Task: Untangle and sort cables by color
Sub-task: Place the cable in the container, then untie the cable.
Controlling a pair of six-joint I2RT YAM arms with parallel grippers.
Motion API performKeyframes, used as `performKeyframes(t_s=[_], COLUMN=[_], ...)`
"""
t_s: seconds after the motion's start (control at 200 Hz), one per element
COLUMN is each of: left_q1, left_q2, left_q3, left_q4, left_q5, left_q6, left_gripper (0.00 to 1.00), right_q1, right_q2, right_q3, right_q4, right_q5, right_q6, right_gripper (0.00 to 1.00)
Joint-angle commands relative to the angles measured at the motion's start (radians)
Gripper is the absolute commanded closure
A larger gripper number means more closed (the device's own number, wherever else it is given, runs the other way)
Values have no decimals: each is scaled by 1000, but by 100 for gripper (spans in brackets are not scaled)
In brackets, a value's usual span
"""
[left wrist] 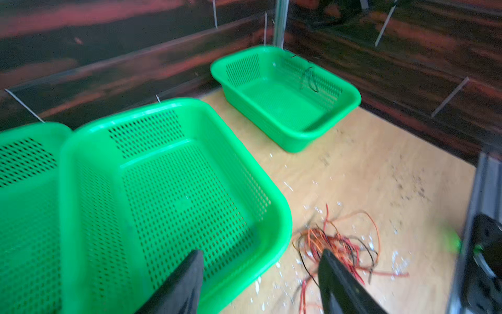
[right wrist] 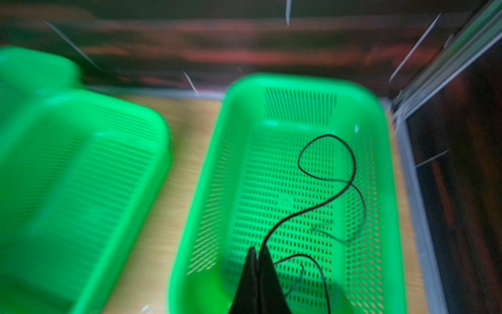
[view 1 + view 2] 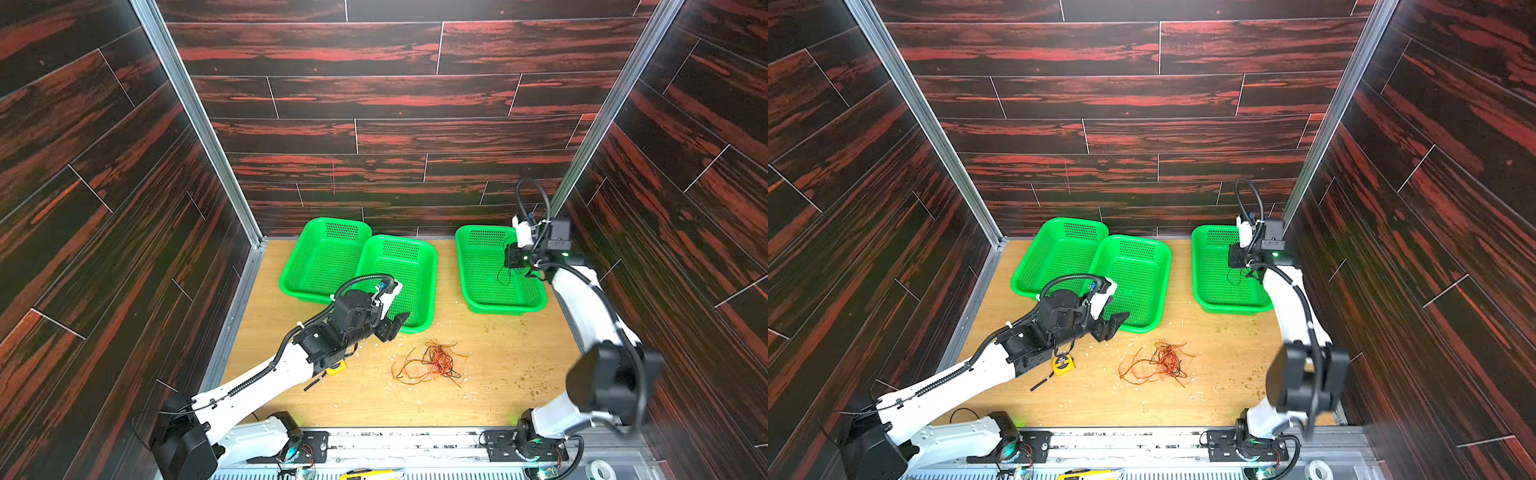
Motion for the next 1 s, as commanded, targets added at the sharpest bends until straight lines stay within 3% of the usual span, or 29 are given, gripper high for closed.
performKeyframes(t_s=[0.0, 0.04, 0.095, 0.261, 0.616, 0.777, 0.997], left_q1=[-1, -1, -1, -5, -104, -134, -182], left_q2=[-10, -9, -6, 16, 197, 338, 463], left_q3=[14, 18, 23, 33, 145, 268, 378], left_q4=[-70, -80, -96, -117, -164, -220, -335], left_q5=[52, 60, 71, 110, 174, 166, 142], left_q6=[32, 35, 39, 46, 127, 36, -20], left_gripper=[31, 31, 31, 32, 41, 49, 49], right_q1=[-5, -10, -13, -13, 6, 6, 6], right_q2=[76, 96, 106, -27, -313, -438, -529], right_q3=[-18, -20, -25, -109, -248, -316, -344], right_q4=[84, 81, 77, 141, -12, -71, -160], right_q5=[-13, -9, -3, -69, -65, -56, -58], right_q6=[-11, 0, 15, 33, 111, 158, 171], right_gripper=[80, 66, 55, 38, 31, 30, 30])
